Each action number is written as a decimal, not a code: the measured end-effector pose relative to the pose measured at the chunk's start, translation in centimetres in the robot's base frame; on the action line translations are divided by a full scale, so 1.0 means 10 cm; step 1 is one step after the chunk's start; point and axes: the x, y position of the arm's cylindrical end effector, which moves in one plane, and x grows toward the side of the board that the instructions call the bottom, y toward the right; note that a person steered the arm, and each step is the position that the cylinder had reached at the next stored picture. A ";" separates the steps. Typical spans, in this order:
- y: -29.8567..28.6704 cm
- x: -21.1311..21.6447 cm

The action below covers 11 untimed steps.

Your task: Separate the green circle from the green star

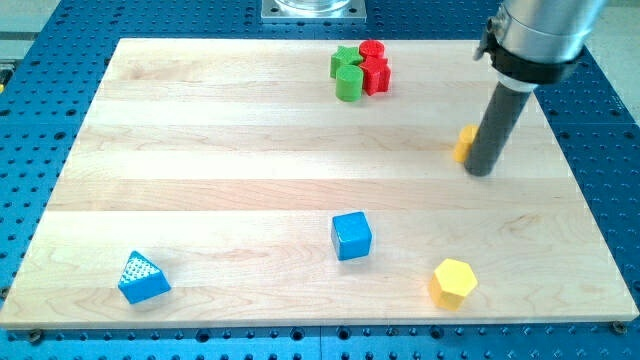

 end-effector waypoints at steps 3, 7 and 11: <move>-1.29 -0.18; -2.08 -1.75; -1.54 -0.98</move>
